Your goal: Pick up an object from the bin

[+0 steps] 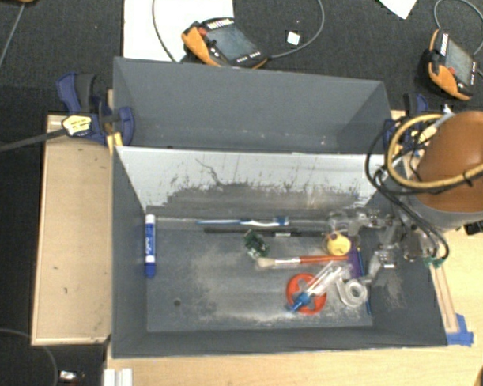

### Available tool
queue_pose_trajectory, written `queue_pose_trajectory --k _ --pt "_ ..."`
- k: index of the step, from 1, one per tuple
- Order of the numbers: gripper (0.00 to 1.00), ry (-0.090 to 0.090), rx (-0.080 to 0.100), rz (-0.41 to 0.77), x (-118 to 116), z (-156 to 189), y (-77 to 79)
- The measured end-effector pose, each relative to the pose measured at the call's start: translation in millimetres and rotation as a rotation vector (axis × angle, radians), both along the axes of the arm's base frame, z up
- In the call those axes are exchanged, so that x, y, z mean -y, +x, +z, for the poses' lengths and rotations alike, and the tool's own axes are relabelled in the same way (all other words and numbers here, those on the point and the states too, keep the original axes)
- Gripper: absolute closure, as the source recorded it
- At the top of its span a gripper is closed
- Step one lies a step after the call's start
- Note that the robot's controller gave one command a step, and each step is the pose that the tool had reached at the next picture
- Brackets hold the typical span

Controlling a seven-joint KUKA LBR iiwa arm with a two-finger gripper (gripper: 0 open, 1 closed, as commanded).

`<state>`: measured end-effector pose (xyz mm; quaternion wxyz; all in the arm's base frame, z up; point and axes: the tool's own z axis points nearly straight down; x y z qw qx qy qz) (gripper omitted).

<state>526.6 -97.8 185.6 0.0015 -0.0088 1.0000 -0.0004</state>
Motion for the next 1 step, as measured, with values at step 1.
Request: queue_pose_trajectory --k 1 --pt "0.00 0.000 0.000 0.000 0.0 0.0 0.0"
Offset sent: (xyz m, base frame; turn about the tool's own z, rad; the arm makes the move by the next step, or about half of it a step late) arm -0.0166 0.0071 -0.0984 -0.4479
